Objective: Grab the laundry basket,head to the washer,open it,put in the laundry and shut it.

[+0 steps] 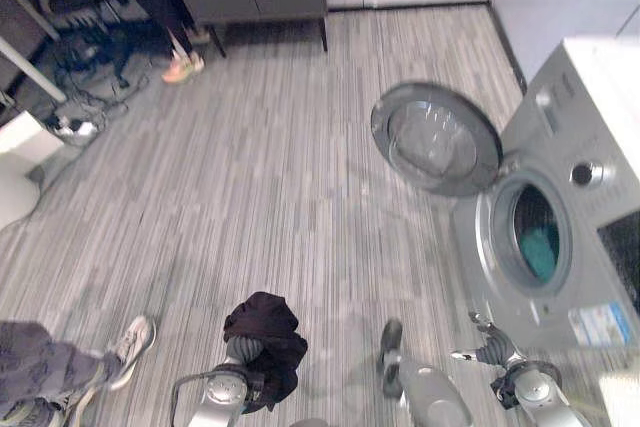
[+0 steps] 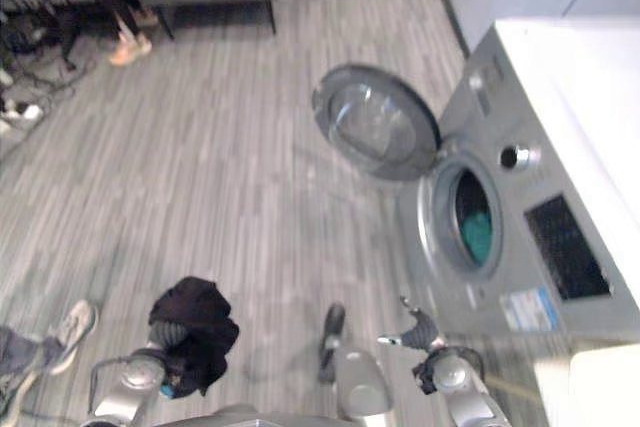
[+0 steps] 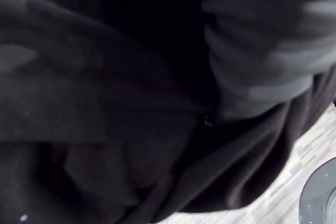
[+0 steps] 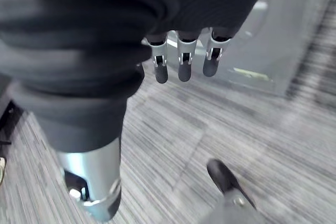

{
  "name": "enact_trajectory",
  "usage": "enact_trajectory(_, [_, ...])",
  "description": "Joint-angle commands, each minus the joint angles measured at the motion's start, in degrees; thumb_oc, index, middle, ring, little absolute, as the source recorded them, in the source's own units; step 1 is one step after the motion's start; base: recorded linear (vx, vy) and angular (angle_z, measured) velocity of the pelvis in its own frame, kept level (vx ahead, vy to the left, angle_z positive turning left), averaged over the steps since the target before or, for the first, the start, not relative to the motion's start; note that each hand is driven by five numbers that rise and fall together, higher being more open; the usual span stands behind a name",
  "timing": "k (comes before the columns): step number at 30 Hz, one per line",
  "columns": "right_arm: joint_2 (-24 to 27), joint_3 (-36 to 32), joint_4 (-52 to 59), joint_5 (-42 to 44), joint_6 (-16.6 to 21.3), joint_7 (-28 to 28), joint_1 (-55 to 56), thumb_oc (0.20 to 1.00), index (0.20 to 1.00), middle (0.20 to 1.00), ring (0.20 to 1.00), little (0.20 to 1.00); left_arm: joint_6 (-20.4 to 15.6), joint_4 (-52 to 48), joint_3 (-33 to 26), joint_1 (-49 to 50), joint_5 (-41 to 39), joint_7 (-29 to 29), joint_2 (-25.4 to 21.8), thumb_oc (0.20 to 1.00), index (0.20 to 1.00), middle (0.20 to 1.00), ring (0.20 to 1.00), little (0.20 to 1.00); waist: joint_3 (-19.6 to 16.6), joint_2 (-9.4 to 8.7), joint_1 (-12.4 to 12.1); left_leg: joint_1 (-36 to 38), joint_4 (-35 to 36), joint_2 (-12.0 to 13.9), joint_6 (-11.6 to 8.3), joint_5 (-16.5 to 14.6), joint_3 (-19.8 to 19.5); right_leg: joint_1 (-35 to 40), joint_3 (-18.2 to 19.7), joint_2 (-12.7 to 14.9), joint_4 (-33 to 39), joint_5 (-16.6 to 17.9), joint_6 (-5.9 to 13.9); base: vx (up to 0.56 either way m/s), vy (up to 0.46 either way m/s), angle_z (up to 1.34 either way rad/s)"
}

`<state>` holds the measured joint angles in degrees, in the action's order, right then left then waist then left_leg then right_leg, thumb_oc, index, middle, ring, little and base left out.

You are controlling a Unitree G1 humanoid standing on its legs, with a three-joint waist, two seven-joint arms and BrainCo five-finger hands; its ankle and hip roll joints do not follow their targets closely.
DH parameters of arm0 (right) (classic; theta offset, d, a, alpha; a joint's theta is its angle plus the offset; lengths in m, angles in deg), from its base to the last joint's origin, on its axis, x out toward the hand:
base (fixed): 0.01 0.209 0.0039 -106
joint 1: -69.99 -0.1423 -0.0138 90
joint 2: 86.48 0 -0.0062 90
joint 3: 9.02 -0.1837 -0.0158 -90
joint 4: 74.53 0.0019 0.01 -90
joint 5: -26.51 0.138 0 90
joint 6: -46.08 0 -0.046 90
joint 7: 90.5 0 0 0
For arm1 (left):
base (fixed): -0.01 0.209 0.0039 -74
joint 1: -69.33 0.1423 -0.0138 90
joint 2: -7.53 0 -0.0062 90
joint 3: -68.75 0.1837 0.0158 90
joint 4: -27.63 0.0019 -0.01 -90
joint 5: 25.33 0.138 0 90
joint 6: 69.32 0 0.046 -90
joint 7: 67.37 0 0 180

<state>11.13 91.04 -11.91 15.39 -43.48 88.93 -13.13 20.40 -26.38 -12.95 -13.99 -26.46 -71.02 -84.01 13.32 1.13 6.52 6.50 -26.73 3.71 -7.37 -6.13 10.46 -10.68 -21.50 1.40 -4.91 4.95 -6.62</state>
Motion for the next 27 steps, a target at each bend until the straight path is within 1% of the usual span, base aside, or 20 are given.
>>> enact_trajectory(1, [1.8, 0.0, 1.0, 0.7, 1.0, -1.4, 0.9, 1.000, 1.000, 1.000, 1.000, 1.000, -2.9, -1.8, -0.9, 0.0, 0.0, -0.5, -2.3, 0.200, 0.200, 0.200, 0.200, 0.200, -2.6, -2.54, 1.6, -4.0, -0.1, -0.7, 1.84, 3.5, 2.9, 3.4, 1.6, 2.7, 2.2, -5.5, 9.80, 0.38, -0.086, -1.07])
enact_trajectory(2, [2.2, -0.4, 1.2, 0.7, 0.7, -1.7, 0.5, 1.000, 1.000, 1.000, 1.000, 1.000, -2.7, -1.8, -0.5, -0.3, -0.2, -0.2, -2.2, 0.200, 0.200, 0.200, 0.200, 0.200, -2.8, -3.82, 1.4, -8.1, 0.3, -0.2, 3.65, 0.6, 3.7, 5.5, 3.9, 2.9, 2.9, -6.6, 9.92, 0.20, -0.017, -0.88])
enact_trajectory(3, [2.2, -0.4, 1.2, 0.7, 0.7, -1.7, 0.5, 1.000, 1.000, 1.000, 1.000, 1.000, -2.7, -1.8, -0.5, -0.3, -0.3, -0.2, -2.2, 0.200, 0.200, 0.200, 0.200, 0.200, -2.8, -3.77, 1.3, -8.1, 0.2, -0.1, 3.66, 0.5, 3.8, 5.5, 4.0, 2.8, 2.9, -6.6, 9.93, 0.30, -0.012, -0.89])
enact_trajectory(5, [2.7, -1.0, 1.5, 1.1, 0.8, -1.8, 0.7, 1.000, 1.000, 1.000, 1.000, 1.000, -2.8, -2.5, 0.0, -0.5, -0.2, 0.1, -2.6, 0.200, 0.200, 0.200, 0.200, 0.200, -2.8, -4.74, 1.2, -11.1, 4.1, -0.4, 4.76, -1.5, 2.8, 7.0, 7.1, 2.7, 3.0, -7.5, 10.44, 0.23, 0.027, -0.82])
enact_trajectory(6, [2.7, -0.9, 1.4, 1.1, 0.8, -1.9, 0.6, 1.000, 1.000, 1.000, 1.000, 1.000, -2.8, -2.9, 0.3, -0.3, -0.3, 0.4, -2.6, 0.200, 0.200, 0.200, 0.200, 0.200, -2.6, -5.00, 0.8, -12.0, 5.4, -0.5, 4.90, -1.5, 2.0, 7.5, 8.5, 2.5, 2.7, -7.8, 10.43, 0.24, 0.046, -0.74])
enact_trajectory(8, [2.9, -0.5, 0.8, 1.0, 0.8, -1.9, 0.4, 1.000, 1.000, 1.000, 1.000, 1.000, -2.8, -3.8, 0.6, -0.1, -0.6, 0.8, -2.7, 0.200, 0.200, 0.200, 0.200, 0.200, -2.3, -5.22, -0.1, -14.4, 12.0, -0.9, 4.28, 1.9, -2.2, 8.8, 12.3, 1.4, 2.5, -8.6, 10.25, 0.25, 0.049, -0.69])
enact_trajectory(11, [2.5, -0.1, -0.3, 1.3, 1.1, -2.2, -0.6, 1.000, 1.000, 1.000, 1.000, 1.000, -3.2, -5.1, 1.6, -0.5, -1.1, 0.9, -2.3, 0.200, 0.200, 0.200, 0.200, 0.200, -1.5, -4.88, -1.7, -17.6, 18.6, -3.0, 2.99, 7.6, -12.7, 10.7, 18.8, -1.6, 1.8, -9.7, 10.15, 0.26, 0.059, -1.40])
enact_trajectory(12, [2.6, 0.1, -0.9, 1.3, 1.3, -2.4, -0.9, 1.000, 1.000, 1.000, 1.000, 1.000, -3.4, -5.5, 2.0, -0.7, -1.1, 0.9, -2.4, 0.200, 0.200, 0.200, 0.200, 0.200, -1.4, -4.76, -2.1, -18.4, 19.9, -3.3, 2.81, 8.8, -15.7, 11.2, 21.4, -2.4, 1.3, -10.0, 10.18, 0.23, 0.114, -0.79])
enact_trajectory(13, [2.5, 0.2, -1.2, 1.3, 1.4, -2.4, -1.1, 1.000, 1.000, 1.000, 1.000, 1.000, -3.4, -5.8, 2.4, -0.8, -1.0, 0.9, -2.5, 0.200, 0.200, 0.200, 0.200, 0.200, -1.3, -4.53, -2.4, -19.0, 20.8, -3.7, 2.41, 9.7, -17.7, 11.3, 23.6, -2.9, 0.6, -10.3, 10.22, 0.32, 0.223, -1.15])
enact_trajectory(14, [2.6, 0.4, -1.4, -0.1, 1.6, -1.9, -1.0, 1.000, 1.000, 1.000, 1.000, 1.000, -3.7, -6.4, 2.9, -0.3, -0.4, 1.7, -2.9, 0.200, 0.200, 0.200, 0.200, 0.200, -2.0, -3.78, -2.1, -15.8, 23.6, -2.7, 2.86, 8.4, -18.3, 11.6, 27.4, -3.8, -0.6, -11.8, 10.56, 0.23, 0.183, -1.83])
enact_trajectory(15, [2.6, 0.4, -1.4, -0.1, 1.6, -1.9, -1.0, 1.000, 1.000, 1.000, 1.000, 1.000, -3.7, -6.4, 2.9, -0.3, -0.4, 1.7, -2.9, 0.200, 0.200, 0.200, 0.200, 0.200, -2.1, -3.72, -2.2, -15.9, 23.7, -2.6, 2.84, 8.6, -18.3, 11.5, 27.5, -3.9, -0.5, -11.6, 10.57, 0.23, 0.214, -2.53])
enact_trajectory(17, [2.5, 0.6, -1.9, -0.7, 1.7, -1.7, -1.4, 1.000, 1.000, 1.000, 1.000, 1.000, -4.1, -6.8, 3.4, -0.3, -0.1, 2.0, -3.2, 0.200, 0.200, 0.200, 0.200, 0.200, -2.3, -3.77, -1.6, -14.4, 22.9, -2.2, 3.85, 7.5, -15.5, 11.0, 29.9, -3.1, -2.4, -12.0, 11.17, 0.13, 0.220, -1.87])
enact_trajectory(18, [2.2, 0.8, -1.6, -0.6, 1.6, -1.4, -1.6, 1.000, 1.000, 1.000, 1.000, 1.000, -4.2, -7.0, 3.3, 0.0, 0.0, 1.9, -3.6, 0.200, 0.200, 0.200, 0.200, 0.200, -2.5, -3.85, -1.8, -14.2, 22.7, -1.9, 4.33, 7.1, -13.6, 10.2, 31.6, -2.9, -3.2, -12.0, 11.64, 0.11, 0.243, -1.48])
enact_trajectory(20, [1.7, 1.4, -1.4, -1.0, 1.7, -1.1, -2.1, 1.000, 1.000, 1.000, 1.000, 1.000, -4.5, -7.1, 3.2, -0.2, 0.5, 1.6, -4.3, 0.200, 0.200, 0.200, 0.200, 0.200, -2.7, -4.27, -1.9, -13.1, 22.8, -1.3, 5.25, 5.9, -9.1, 8.7, 33.0, -2.0, -4.5, -11.5, 12.86, 0.09, 0.185, -1.57])
enact_trajectory(22, [1.5, 2.1, -1.0, -1.3, 1.7, -0.6, -3.1, 1.000, 1.000, 1.000, 1.000, 1.000, -4.6, -8.1, 2.4, -0.3, 0.3, 0.9, -4.9, 0.200, 0.200, 0.200, 0.200, 0.200, -2.5, -4.59, -2.3, -12.1, 22.7, -1.0, 6.01, 4.5, -5.4, 6.7, 31.4, -0.9, -6.3, -10.4, 14.04, 0.05, 0.102, -1.49])
enact_trajectory(23, [1.5, 2.1, -1.0, -1.3, 1.7, -0.6, -3.1, 1.000, 1.000, 1.000, 1.000, 1.000, -4.6, -8.1, 2.4, -0.3, 0.3, 0.9, -4.9, 0.200, 0.200, 0.200, 0.200, 0.200, -2.6, -4.58, -2.3, -12.1, 22.7, -0.9, 6.01, 4.6, -5.4, 6.6, 31.4, -0.9, -6.3, -10.4, 14.03, 0.03, 0.054, -1.57])
enact_trajectory(24, [0.7, 2.4, -0.2, -0.9, 2.1, -0.4, -4.2, 1.000, 1.000, 1.000, 1.000, 1.000, -4.8, -8.6, 1.4, -0.7, -0.1, -0.1, -5.1, 0.200, 0.200, 0.200, 0.200, 0.200, -2.4, -4.83, -3.3, -10.0, 24.0, -0.3, 6.10, 3.7, -1.6, 5.0, 23.8, 1.7, -6.9, -9.7, 14.62, 0.06, 0.037, -1.43])
enact_trajectory(25, [0.4, 2.6, 0.6, -0.8, 2.2, -0.2, -4.5, 1.000, 1.000, 1.000, 1.000, 1.000, -4.8, -8.7, 0.9, -0.7, -0.4, -0.7, -5.0, 0.200, 0.200, 0.200, 0.200, 0.200, -2.5, -4.78, -4.0, -8.7, 24.9, 0.1, 5.97, 3.6, 0.5, 4.1, 17.0, 3.7, -6.5, -9.0, 14.59, 0.07, 0.028, -1.44])
enact_trajectory(26, [0.1, 2.6, 1.0, -0.9, 2.2, -0.3, -4.5, 1.000, 1.000, 1.000, 1.000, 1.000, -4.7, -8.5, 0.6, -0.6, -0.4, -1.0, -4.9, 0.200, 0.200, 0.200, 0.200, 0.200, -2.7, -4.69, -4.1, -8.0, 25.7, 0.2, 5.92, 3.8, 1.6, 3.9, 12.9, 4.5, -5.4, -8.5, 14.25, 0.04, -0.003, -1.17])
enact_trajectory(27, [0.1, 2.6, 1.0, -0.9, 2.2, -0.3, -4.5, 1.000, 1.000, 1.000, 1.000, 1.000, -4.7, -8.5, 0.6, -0.6, -0.4, -1.0, -4.9, 0.200, 0.200, 0.200, 0.200, 0.200, -2.7, -4.68, -4.1, -8.0, 25.7, 0.2, 5.92, 3.8, 1.6, 3.9, 12.9, 4.5, -5.4, -8.5, 14.25, 0.07, -0.041, -1.22])
